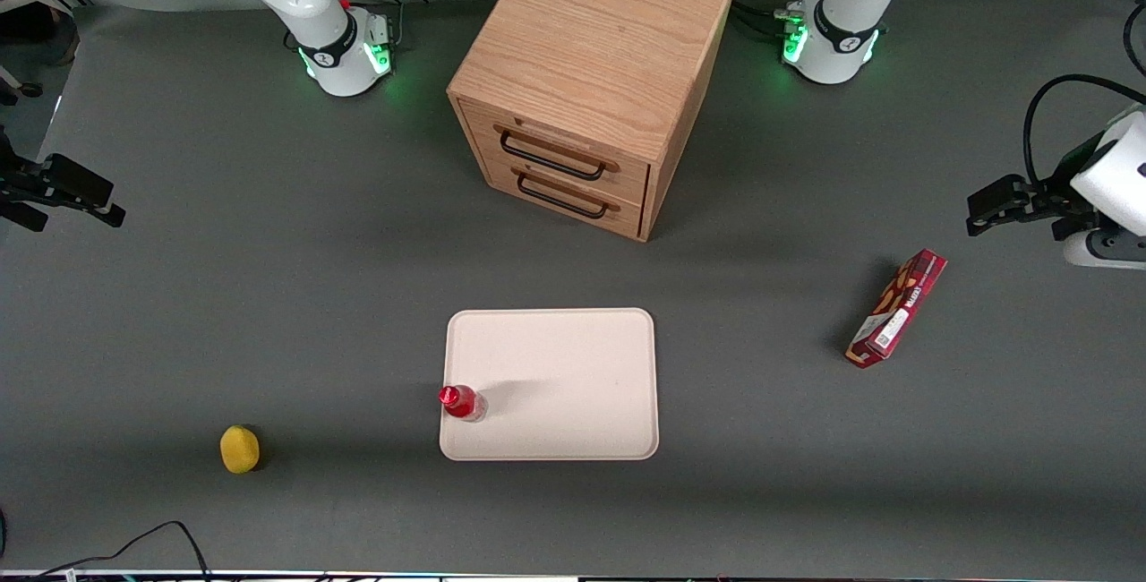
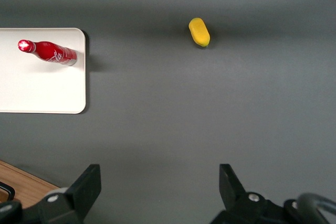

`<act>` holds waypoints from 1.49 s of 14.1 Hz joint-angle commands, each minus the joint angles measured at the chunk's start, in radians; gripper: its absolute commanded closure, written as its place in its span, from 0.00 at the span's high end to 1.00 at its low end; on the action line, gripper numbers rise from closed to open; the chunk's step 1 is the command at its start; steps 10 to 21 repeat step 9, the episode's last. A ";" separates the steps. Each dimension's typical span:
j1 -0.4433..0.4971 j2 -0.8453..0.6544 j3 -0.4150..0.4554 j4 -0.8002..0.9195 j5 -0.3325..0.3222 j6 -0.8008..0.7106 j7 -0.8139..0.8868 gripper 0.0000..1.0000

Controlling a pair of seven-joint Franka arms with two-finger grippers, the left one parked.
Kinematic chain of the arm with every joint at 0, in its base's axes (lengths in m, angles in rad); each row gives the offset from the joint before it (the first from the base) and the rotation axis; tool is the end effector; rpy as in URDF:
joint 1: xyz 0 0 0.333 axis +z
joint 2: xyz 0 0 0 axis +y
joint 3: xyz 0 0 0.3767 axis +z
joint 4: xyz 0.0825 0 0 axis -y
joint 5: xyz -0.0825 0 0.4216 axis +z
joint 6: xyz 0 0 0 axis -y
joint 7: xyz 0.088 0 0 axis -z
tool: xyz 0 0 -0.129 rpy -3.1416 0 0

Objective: Place coke bottle on tray

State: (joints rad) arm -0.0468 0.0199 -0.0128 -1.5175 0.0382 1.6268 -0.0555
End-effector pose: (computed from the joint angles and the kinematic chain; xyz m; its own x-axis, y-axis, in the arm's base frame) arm 0.6070 -0.0314 0.6840 0.9958 -0.0060 0.0912 -0.0030 -0.9995 -0.0329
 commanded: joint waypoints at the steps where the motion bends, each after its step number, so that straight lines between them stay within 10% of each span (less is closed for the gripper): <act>1: 0.011 0.011 -0.007 0.020 -0.018 -0.018 -0.001 1.00; 21: 0.010 0.014 -0.003 0.017 -0.018 -0.027 -0.013 1.00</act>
